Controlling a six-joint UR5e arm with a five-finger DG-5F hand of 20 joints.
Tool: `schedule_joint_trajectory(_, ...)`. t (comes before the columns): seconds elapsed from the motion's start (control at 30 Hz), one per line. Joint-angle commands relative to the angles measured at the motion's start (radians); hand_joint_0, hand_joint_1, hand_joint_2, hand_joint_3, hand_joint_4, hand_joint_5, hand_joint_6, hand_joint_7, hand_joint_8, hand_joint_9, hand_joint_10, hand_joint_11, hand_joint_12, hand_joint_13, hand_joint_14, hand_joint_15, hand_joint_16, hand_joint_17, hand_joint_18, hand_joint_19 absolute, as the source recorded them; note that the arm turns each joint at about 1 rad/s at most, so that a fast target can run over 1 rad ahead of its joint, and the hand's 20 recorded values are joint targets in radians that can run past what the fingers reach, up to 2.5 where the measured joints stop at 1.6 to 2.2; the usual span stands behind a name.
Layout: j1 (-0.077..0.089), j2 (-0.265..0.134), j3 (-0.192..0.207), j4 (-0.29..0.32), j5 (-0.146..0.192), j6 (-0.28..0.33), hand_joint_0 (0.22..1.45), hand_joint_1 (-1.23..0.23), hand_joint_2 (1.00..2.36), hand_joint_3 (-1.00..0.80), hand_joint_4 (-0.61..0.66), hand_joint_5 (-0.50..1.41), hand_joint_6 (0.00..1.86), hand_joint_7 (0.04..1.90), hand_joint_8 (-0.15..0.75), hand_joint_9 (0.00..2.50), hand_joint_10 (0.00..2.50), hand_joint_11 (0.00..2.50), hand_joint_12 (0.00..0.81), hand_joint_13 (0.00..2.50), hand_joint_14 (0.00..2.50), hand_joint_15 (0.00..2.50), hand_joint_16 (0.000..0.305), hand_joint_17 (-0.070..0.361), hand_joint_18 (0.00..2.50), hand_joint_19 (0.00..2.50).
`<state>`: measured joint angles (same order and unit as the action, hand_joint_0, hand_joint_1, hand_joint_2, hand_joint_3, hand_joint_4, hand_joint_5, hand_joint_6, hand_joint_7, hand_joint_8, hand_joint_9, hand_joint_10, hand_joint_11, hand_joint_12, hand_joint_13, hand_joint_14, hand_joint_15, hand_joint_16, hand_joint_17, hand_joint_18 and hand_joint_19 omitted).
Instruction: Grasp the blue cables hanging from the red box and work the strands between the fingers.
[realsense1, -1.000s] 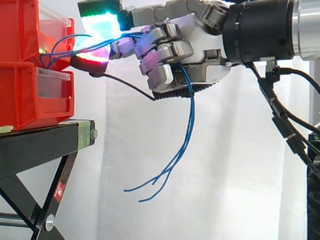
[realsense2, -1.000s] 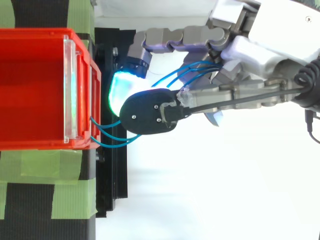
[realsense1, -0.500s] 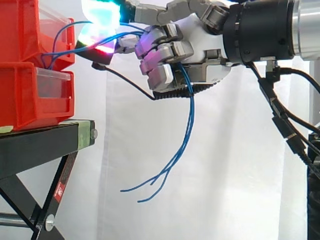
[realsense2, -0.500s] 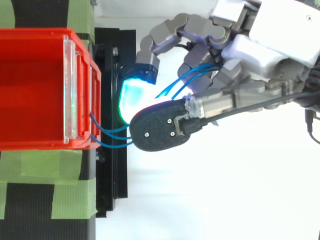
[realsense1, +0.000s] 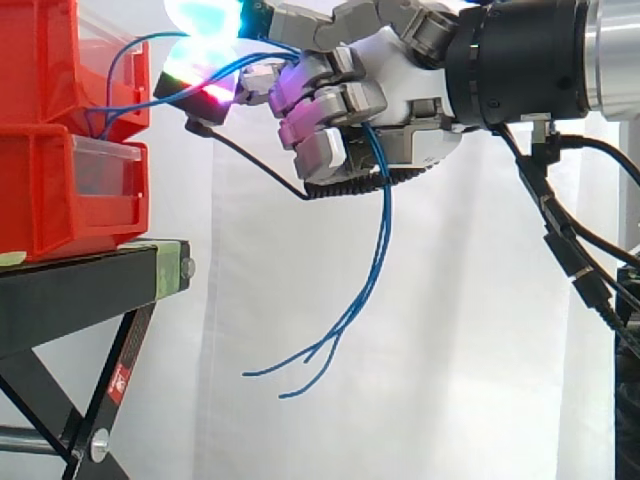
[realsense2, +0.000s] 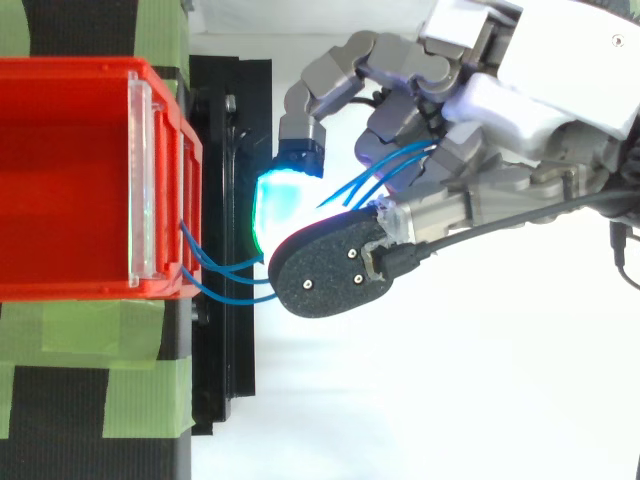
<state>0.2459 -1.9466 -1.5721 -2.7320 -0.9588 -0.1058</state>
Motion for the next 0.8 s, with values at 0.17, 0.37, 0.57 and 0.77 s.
schedule_joint_trajectory(0.17,0.000,0.000,0.000,0.000,0.000,0.000,0.77,-0.66,1.01,-0.77,0.24,0.13,1.12,1.11,0.491,1.85,2.50,2.50,0.681,1.97,2.50,1.63,0.225,0.168,2.50,0.87)
schedule_joint_trajectory(0.37,0.000,0.000,0.000,-0.002,0.002,0.002,0.71,-0.66,1.00,-1.00,0.24,0.08,1.04,1.09,0.491,1.85,2.50,2.50,0.681,1.97,2.50,1.63,0.225,0.168,2.50,0.87)
schedule_joint_trajectory(0.57,0.000,0.000,0.000,-0.002,0.002,0.000,0.72,-0.68,1.00,-0.99,0.24,0.07,1.03,1.08,0.491,1.85,2.50,2.50,0.681,1.97,2.50,1.63,0.225,0.168,2.50,0.87)
schedule_joint_trajectory(0.77,0.000,0.000,0.000,-0.002,0.002,0.002,0.78,-0.72,1.00,-0.87,0.23,-0.01,1.10,1.06,0.491,1.85,2.50,2.50,0.681,1.97,2.50,1.63,0.225,0.168,2.50,0.87)
